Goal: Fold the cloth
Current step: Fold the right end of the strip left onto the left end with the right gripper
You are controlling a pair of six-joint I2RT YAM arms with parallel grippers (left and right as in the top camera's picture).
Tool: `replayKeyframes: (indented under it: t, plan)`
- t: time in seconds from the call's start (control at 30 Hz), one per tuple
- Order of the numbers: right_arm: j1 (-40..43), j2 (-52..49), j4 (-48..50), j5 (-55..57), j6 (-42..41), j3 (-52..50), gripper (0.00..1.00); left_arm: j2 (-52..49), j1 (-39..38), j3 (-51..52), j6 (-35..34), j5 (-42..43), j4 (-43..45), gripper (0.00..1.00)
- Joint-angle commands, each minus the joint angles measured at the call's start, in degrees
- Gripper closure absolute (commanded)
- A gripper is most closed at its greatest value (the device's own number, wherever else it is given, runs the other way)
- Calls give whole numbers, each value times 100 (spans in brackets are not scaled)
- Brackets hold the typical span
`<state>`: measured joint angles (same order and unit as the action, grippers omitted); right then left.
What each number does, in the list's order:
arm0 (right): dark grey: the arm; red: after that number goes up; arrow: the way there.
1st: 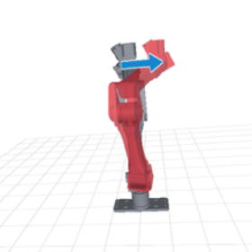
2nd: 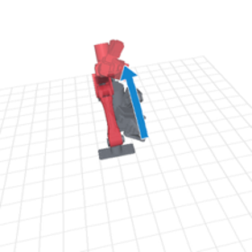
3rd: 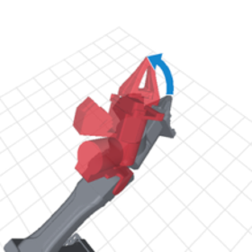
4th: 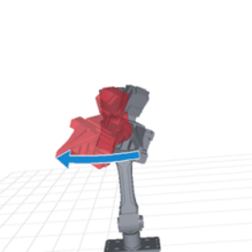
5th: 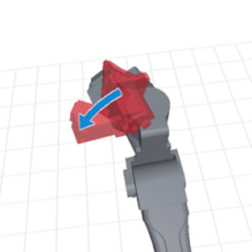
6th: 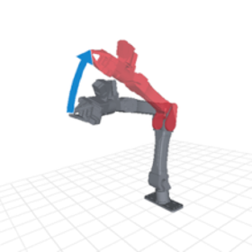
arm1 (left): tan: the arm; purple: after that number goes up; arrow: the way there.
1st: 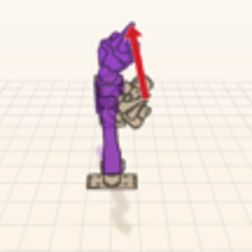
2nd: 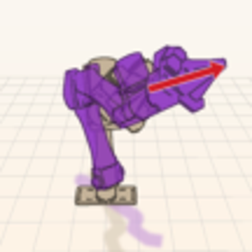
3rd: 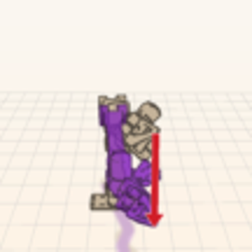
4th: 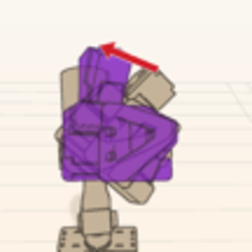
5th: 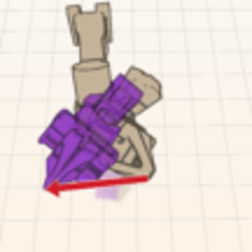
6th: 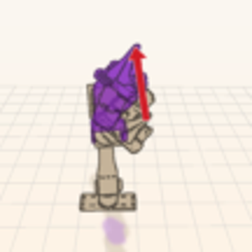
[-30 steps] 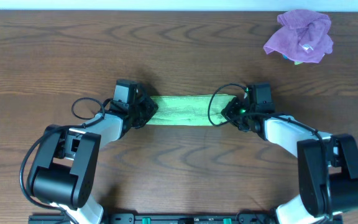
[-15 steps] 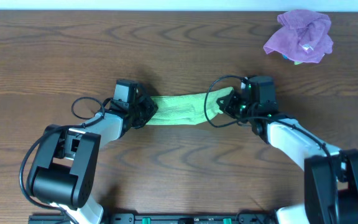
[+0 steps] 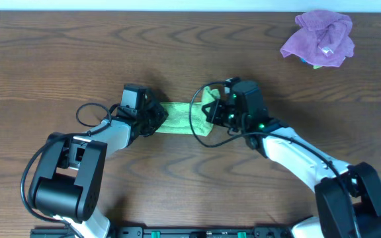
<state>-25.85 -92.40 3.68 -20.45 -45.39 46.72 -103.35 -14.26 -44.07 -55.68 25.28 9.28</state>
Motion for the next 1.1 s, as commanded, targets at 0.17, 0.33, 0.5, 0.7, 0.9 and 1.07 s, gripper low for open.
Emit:
replayKeyframes:
  t: [0.17,0.33,0.5,0.7,0.9,1.07]
  plan:
    - [-267,42,-2,374,92,374,99,-175,7,-2,400,153,-155,94]
    - [-282,20,-2,374,90,457,99,-175,11,-111,560,175,-179,94]
    - [-391,-240,-9,369,92,713,99,-175,15,-116,599,177,-201,94]
    - [-542,-730,-271,197,203,1189,99,-173,177,-116,651,387,-199,94]
    - [-754,-848,-415,258,328,1373,99,-173,442,-118,909,739,-212,94]
    - [-905,-907,-413,273,326,1373,99,-173,535,-120,1064,852,-216,95]
